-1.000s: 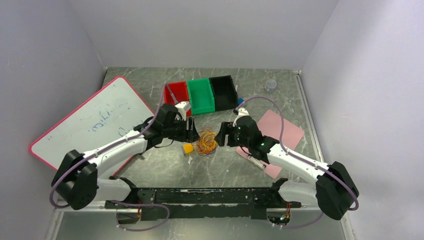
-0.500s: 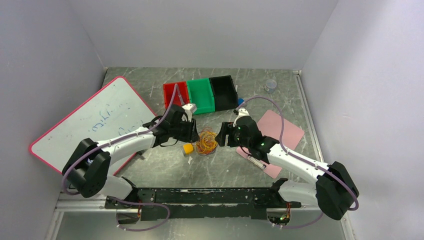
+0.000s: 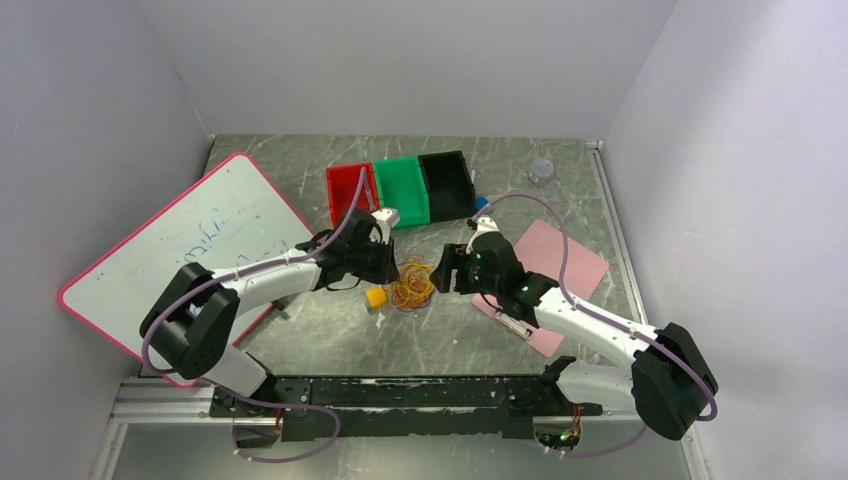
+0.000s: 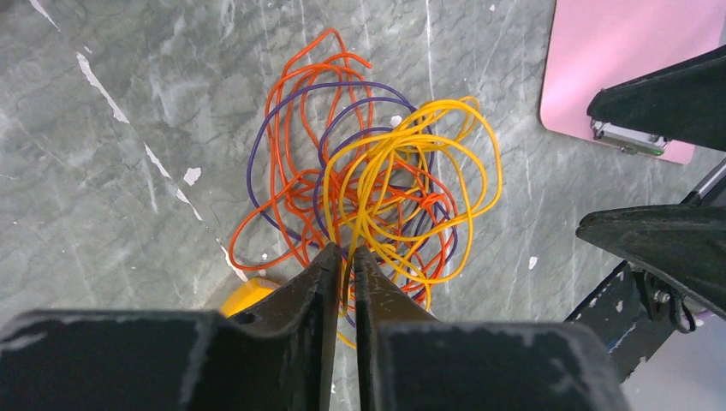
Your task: Untangle the cables
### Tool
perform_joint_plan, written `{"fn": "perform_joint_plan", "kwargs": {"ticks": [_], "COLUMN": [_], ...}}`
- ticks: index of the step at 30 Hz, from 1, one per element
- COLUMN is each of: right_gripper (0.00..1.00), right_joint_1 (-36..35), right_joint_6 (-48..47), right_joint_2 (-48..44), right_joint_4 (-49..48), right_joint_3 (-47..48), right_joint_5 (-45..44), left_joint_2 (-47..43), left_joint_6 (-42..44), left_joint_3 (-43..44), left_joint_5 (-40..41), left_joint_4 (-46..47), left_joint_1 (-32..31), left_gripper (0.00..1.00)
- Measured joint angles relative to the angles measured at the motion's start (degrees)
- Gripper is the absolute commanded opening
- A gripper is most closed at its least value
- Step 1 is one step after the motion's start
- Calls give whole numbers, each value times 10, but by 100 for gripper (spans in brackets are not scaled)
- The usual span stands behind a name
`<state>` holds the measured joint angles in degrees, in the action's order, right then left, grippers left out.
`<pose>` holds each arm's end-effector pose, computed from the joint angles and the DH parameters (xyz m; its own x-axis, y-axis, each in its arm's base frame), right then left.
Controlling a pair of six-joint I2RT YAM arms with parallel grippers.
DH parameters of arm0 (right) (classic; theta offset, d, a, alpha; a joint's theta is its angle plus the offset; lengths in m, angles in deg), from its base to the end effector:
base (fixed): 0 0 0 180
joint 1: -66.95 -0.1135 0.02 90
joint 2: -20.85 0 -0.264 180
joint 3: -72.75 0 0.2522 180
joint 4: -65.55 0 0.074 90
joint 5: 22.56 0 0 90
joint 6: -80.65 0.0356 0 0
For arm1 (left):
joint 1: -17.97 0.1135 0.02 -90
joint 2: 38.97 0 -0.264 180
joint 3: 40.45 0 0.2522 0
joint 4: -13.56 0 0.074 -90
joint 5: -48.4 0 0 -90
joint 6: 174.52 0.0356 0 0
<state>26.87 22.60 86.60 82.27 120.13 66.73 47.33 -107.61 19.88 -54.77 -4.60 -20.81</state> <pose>0.1844 0.1546 0.2117 -0.7098 0.0943 -0.6981 -0.3069 0.8506 0.4270 0.2348 -0.1990 0.1908 -0.7885 0.1437 -0.5980 0.4654 0.7751 -0.4274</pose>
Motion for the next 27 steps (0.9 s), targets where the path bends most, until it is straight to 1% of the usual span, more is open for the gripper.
{"fn": "perform_joint_plan", "kwargs": {"ticks": [2, 11, 14, 19, 27], "right_gripper": [72, 73, 77, 87, 92], "right_joint_1": [0, 0, 0, 0, 0], "right_joint_6": [0, 2, 4, 11, 32], "right_joint_2": [0, -1, -4, -21, -38], "right_joint_4": [0, 0, -1, -12, -91], "right_joint_3": [0, 0, -1, -12, -29], "right_joint_5": [0, 0, -1, -7, -12], "left_joint_2": [3, -8, -27, -61, -70], "left_joint_6": [1, 7, 18, 35, 46], "left_joint_3": [0, 16, 34, 78, 111], "left_joint_5": [-2, -6, -5, -5, -5], "left_joint_4": [1, -12, -30, -54, -82], "left_joint_1": [0, 0, -1, -10, -26], "left_gripper": [7, 7, 7, 7, 7]}}
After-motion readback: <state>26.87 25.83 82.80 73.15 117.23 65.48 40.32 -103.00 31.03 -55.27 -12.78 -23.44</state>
